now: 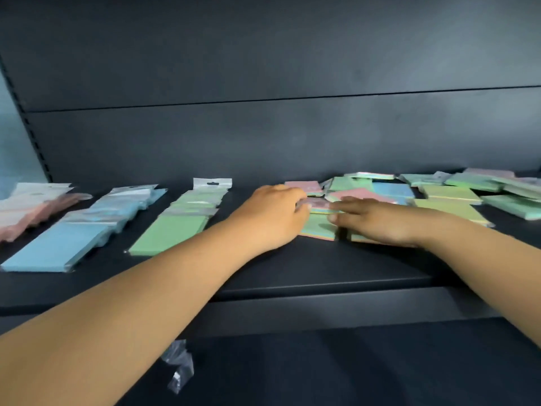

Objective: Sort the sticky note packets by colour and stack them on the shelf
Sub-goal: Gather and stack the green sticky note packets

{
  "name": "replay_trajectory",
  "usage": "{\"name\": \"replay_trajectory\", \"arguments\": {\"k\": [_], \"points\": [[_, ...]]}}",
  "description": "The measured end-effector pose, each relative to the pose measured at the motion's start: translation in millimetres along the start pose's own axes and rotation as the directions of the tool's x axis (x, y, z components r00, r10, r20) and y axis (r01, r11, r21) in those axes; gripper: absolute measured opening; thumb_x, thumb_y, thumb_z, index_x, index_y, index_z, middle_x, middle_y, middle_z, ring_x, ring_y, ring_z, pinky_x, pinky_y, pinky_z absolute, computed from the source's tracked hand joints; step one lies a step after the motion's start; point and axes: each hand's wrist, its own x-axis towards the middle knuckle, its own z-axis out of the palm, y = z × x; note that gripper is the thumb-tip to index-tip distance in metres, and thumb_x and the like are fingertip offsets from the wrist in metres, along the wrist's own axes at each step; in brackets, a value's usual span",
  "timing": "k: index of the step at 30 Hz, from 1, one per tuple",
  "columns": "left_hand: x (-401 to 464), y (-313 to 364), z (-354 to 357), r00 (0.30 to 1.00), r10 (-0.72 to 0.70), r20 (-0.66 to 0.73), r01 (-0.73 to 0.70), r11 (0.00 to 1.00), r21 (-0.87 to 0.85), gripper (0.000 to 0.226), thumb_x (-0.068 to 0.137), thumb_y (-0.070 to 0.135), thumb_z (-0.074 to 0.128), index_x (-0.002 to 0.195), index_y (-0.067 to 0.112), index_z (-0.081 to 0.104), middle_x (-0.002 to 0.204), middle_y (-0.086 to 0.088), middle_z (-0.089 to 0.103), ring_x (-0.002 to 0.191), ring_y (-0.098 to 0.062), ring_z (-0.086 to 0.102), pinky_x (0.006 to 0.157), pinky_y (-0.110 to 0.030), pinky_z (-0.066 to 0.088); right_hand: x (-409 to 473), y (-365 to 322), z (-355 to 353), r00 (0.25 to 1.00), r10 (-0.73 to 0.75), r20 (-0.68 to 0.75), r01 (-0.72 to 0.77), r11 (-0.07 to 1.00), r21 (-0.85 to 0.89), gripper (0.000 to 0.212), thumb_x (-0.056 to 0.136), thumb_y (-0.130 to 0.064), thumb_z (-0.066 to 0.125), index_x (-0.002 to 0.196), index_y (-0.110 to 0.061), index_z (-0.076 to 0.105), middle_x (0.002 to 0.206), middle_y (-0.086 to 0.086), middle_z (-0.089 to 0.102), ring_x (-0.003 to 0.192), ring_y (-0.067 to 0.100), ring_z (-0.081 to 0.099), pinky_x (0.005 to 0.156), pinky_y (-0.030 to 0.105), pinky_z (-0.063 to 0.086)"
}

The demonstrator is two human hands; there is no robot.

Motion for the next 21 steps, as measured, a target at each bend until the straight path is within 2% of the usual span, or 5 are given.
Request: {"name": "replay_trajectory", "arguments": {"k": [5, 7, 10, 18, 21], "points": [[46, 26, 32, 0.976, -0.041, 0.215, 0.037, 0.999, 0.023, 0.043, 0.100, 0.034, 0.025, 0.134, 0.016, 0.045, 0.147, -0.004, 0.039, 0.134, -0.021, 0.034, 0.108, -0.028, 0.027, -13, 41, -24, 0.982, -0.153, 0.109, 0.148, 0.988, 0.054, 0.053, 0.095, -0.046, 0.032, 0.146, -0.029, 0.027, 0.152, -0.018, 0.021, 0.142, 0.003, 0.016, 0.114, 0.018, 0.008], [49, 28, 42, 0.957, -0.080, 0.280, 0.063, 0.996, 0.069, 0.049, 0.099, 0.043, 0.020, 0.139, 0.023, 0.038, 0.152, 0.001, 0.030, 0.139, -0.018, 0.026, 0.113, -0.033, 0.023, -16, 64, -35, 0.976, -0.095, 0.194, 0.109, 0.992, -0.065, 0.058, 0.095, -0.050, 0.027, 0.148, -0.028, 0.020, 0.154, -0.017, 0.016, 0.142, 0.004, 0.013, 0.109, 0.014, 0.007], [45, 31, 42, 0.949, -0.191, 0.251, 0.150, 0.973, 0.175, 0.055, 0.096, 0.052, 0.017, 0.145, 0.030, 0.027, 0.155, 0.009, 0.020, 0.143, -0.016, 0.018, 0.115, -0.036, 0.019, -12, 91, -53, 0.972, 0.028, 0.233, 0.007, 0.989, -0.148, 0.063, 0.092, -0.059, 0.020, 0.146, -0.027, 0.027, 0.155, -0.011, 0.021, 0.142, 0.010, 0.019, 0.114, 0.025, 0.011], [62, 47, 41, 0.915, -0.347, 0.204, 0.323, 0.935, 0.143, 0.047, 0.094, 0.054, 0.019, 0.125, 0.036, 0.050, 0.140, -0.001, 0.042, 0.135, -0.025, 0.030, 0.110, -0.042, 0.027, -5, 128, -67, 0.968, 0.228, 0.102, -0.179, 0.918, -0.354, 0.077, 0.089, -0.066, 0.012, 0.142, -0.017, 0.037, 0.149, 0.008, 0.035, 0.135, 0.026, 0.035, 0.107, 0.031, 0.027], [74, 52, 41, 0.929, -0.319, 0.187, 0.308, 0.948, 0.085, 0.047, 0.095, 0.051, 0.023, 0.123, 0.028, 0.054, 0.137, 0.000, 0.045, 0.132, -0.025, 0.033, 0.109, -0.041, 0.029, 9, 129, -78, 0.985, 0.174, 0.023, -0.156, 0.929, -0.335, 0.059, 0.093, -0.059, 0.021, 0.093, -0.017, 0.061, 0.121, 0.008, 0.055, 0.107, 0.027, 0.048, 0.089, 0.030, 0.035]]}}
